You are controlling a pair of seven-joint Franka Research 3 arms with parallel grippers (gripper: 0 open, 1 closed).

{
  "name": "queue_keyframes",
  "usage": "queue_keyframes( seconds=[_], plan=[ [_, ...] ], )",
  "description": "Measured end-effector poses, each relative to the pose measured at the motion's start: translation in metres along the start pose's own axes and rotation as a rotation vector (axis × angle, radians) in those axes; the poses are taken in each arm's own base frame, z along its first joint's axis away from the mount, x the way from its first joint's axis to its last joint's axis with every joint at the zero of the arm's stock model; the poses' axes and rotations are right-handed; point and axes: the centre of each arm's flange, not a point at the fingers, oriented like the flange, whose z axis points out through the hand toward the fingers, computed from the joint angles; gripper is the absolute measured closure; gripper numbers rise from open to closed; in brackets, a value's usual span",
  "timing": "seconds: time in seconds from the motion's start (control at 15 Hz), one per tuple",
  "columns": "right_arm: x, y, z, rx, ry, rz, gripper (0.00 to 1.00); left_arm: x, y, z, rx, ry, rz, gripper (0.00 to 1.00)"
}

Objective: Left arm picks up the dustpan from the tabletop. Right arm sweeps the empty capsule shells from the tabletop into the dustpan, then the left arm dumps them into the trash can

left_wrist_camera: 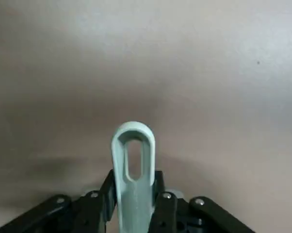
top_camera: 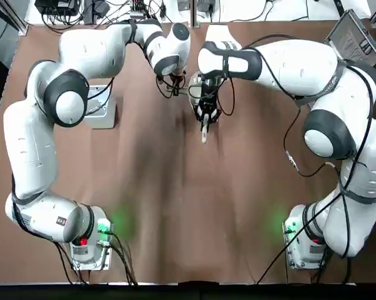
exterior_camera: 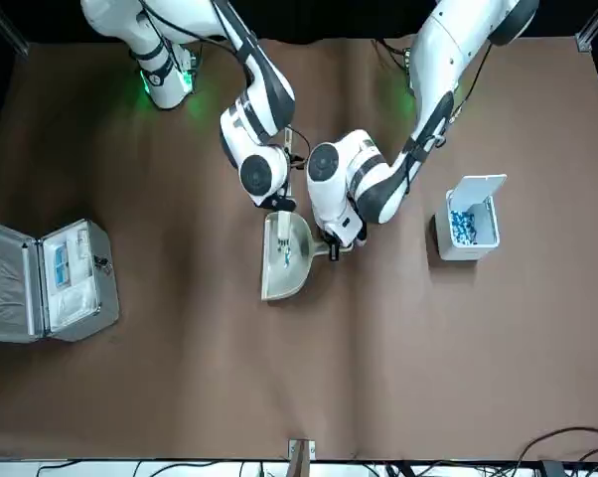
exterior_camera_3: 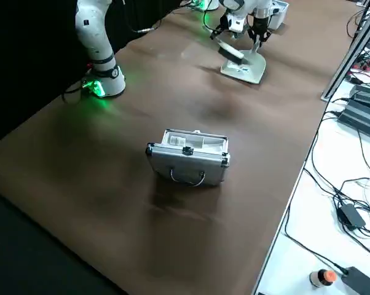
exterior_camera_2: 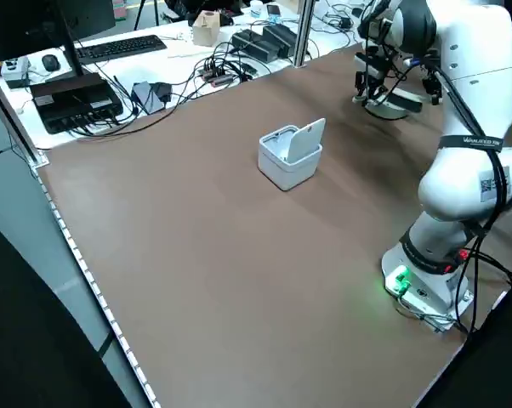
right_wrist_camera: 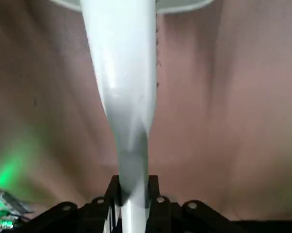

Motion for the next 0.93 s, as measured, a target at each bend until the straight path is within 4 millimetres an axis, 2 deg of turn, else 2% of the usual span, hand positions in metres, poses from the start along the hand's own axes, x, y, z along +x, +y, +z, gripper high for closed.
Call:
queue_keyframes(
  seconds=[0.33,0.53,0.73,0.93],
  plan=[
    [0.007,0.021,-0.053,-0.02,-0.055,0.011,0.74,0.007,0.013,-0.002,-0.024,-0.046,-0.02,0.67],
    [0.018,0.039,-0.07,-0.052,-0.044,0.029,0.74,0.012,0.018,-0.005,-0.021,-0.064,-0.007,0.67],
    [0.03,0.065,-0.088,-0.096,-0.024,0.056,0.74,0.023,0.03,-0.011,-0.001,-0.102,-0.002,0.67],
    [0.042,0.101,-0.119,-0.096,-0.011,0.073,0.74,0.042,0.046,-0.024,0.003,-0.145,-0.002,0.67]
  ],
)
